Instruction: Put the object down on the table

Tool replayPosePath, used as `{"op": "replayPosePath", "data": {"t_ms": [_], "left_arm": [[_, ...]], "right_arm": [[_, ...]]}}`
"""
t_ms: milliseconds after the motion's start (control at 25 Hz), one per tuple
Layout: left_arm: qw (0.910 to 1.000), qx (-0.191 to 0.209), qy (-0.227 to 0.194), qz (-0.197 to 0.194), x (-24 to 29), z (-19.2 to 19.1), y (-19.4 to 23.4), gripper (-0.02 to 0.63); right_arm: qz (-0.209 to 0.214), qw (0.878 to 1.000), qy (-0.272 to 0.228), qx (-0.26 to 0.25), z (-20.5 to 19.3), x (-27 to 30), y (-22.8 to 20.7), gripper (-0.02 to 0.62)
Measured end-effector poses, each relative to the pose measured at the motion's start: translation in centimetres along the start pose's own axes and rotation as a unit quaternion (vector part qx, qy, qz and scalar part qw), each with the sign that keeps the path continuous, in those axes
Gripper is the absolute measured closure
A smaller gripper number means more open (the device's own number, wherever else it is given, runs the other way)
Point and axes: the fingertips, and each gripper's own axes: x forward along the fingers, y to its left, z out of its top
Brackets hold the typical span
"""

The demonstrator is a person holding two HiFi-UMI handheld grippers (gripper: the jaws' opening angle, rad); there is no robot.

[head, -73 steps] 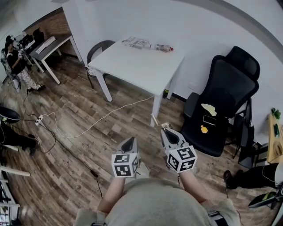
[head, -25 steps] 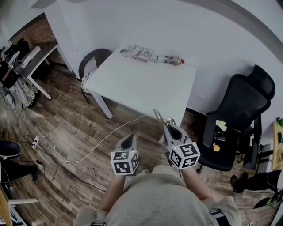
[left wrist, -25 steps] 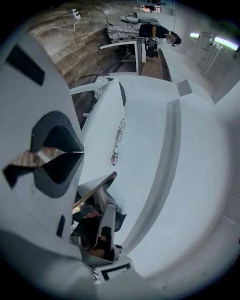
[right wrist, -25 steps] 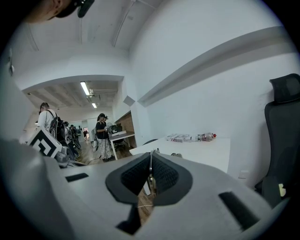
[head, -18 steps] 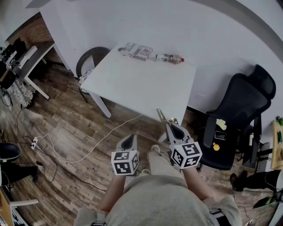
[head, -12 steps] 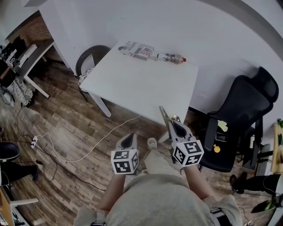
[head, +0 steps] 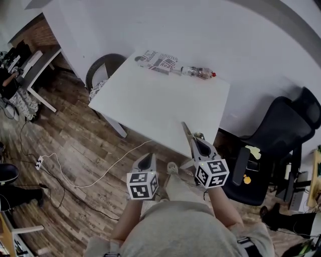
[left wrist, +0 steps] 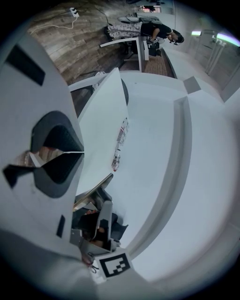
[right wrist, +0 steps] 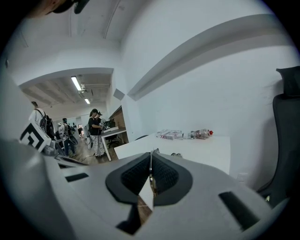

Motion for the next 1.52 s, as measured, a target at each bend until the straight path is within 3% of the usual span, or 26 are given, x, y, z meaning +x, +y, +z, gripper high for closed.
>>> {"op": "replayPosePath", "data": {"t_ms": [720, 1520], "left_arm": [[0.9993, 0.003, 0.038, 0.001, 7.4, 1.7, 0.9, 0.595], [0.9985, 0.008, 0.053, -0.007, 9.9, 1.8, 1.4, 0.595]], "right_arm": [[-0.014, 0.999, 0.052, 0.006, -2.4, 9.5, -6.2, 0.586], [-0.032, 0.993, 0.117, -0.004, -7.3, 15.0, -9.0, 0.586]]}}
